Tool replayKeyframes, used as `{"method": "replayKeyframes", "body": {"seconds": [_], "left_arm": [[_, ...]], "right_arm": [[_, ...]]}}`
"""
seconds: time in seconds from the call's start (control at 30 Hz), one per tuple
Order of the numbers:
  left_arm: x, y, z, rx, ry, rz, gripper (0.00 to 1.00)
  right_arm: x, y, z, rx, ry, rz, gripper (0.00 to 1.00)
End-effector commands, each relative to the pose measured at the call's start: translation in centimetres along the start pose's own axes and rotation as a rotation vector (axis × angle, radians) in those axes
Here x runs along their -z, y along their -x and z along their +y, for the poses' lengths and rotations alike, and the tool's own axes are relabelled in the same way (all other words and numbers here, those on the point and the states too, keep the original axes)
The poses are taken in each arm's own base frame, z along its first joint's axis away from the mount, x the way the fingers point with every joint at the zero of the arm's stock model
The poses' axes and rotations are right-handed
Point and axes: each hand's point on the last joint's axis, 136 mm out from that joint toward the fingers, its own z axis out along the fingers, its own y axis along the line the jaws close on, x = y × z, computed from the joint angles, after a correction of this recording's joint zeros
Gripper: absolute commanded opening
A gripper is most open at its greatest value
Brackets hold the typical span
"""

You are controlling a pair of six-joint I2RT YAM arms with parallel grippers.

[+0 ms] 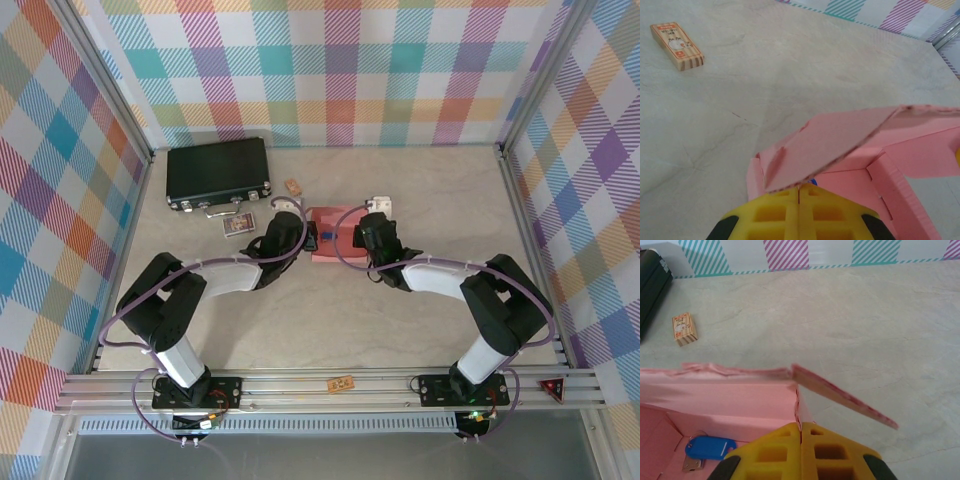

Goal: Fold the paper box

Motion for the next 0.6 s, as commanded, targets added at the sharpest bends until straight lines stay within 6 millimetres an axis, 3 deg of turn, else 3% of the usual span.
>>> {"method": "replayKeyframes", "body": {"seconds": [0.0,0.57], "left_arm": [[0.8,-0.5,-1.2,-0.005,-0.051,-0.004,0.04],[1.7,-2.1,-1.3,-0.046,-0.089,-0.051,0.06]], "right_arm": [[0.8,-0.3,0.9,-0.001,0.034,-0.007,0.02],[2.0,-1.7,1.3,0.040,0.016,-0.037,0.04]]}}
